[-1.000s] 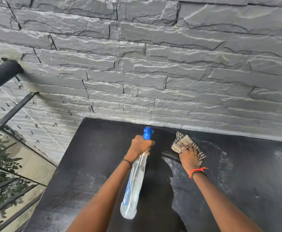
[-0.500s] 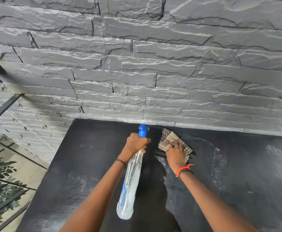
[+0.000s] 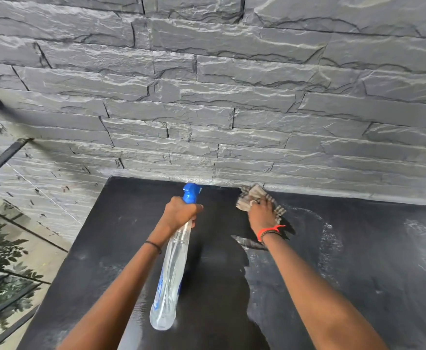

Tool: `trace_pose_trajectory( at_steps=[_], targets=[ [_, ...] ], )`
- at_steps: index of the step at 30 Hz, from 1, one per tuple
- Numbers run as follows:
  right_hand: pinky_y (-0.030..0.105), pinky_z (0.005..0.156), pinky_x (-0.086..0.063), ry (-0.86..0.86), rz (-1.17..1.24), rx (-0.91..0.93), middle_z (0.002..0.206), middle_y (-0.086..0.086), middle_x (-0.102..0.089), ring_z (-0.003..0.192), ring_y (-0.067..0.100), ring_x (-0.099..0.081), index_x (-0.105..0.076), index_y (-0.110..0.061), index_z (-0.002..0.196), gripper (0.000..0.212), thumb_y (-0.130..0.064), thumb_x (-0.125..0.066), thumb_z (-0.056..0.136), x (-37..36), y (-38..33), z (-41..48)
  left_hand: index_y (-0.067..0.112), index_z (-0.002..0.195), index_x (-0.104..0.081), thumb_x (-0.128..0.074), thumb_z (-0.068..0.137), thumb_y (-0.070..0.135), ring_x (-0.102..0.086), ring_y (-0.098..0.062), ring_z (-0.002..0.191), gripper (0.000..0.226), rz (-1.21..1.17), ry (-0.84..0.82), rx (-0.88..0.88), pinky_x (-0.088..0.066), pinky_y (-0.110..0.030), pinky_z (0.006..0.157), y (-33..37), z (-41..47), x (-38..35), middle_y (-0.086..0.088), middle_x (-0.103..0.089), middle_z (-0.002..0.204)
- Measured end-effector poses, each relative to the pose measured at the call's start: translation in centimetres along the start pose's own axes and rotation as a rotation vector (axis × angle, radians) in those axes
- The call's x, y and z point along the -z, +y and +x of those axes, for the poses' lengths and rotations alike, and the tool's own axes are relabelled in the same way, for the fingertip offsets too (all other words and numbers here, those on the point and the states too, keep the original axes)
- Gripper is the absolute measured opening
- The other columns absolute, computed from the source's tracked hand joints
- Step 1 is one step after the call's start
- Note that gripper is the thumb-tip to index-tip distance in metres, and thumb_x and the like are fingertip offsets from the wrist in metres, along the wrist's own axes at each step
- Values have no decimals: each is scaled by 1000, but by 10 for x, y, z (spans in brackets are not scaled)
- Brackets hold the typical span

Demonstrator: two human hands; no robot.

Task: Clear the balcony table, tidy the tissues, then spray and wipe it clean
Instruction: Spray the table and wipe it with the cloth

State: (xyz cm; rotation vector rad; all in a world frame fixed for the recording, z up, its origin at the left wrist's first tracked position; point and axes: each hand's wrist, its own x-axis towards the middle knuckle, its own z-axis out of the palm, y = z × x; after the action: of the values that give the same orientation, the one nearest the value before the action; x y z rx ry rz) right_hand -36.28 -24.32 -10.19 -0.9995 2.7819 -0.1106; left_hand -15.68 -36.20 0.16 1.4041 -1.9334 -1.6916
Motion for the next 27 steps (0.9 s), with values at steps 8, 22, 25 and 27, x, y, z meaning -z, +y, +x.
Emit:
trace_pose_trajectory(
  at_steps=[8,22,25,27],
  targets=[
    [51,111,-27,49,-19,-24,153,19,-20,141,39,-17,-32,-22,145,50,-7,-29,97,-13,13,-67,11,60,-51,-68,70,19,-51,-20,42,21,-31,-15,5,-45,-31,59,4,-3,-4,-1,-52,47],
    [53,112,-26,-47,50,-46,153,19,-21,141,42,-17,-42,-19,140,49,-5,-32,94,4,70,-15,9,66,-49,-65,74,15,-49,-19,42,19,-26,-70,17,-45,-29,53,4,-37,-35,-4,-50,51],
    [52,113,-24,-32,43,-75,152,21,-23,139,43,-19,-36,-22,144,52,-8,-34,95,-1,91,-33,9,66,-50,-64,63,22,-50,-19,42,19,-11,-94,22,-46,-30,56,7,-50,-44,-3,-51,49],
    [51,113,-23,-27,52,-88,152,20,-23,139,42,-19,-33,-23,145,53,-9,-36,95,-4,97,-47,10,64,-50,-62,60,23,-49,-19,41,19,-13,-107,34,-45,-30,57,7,-60,-50,-2,-51,48]
  ],
)
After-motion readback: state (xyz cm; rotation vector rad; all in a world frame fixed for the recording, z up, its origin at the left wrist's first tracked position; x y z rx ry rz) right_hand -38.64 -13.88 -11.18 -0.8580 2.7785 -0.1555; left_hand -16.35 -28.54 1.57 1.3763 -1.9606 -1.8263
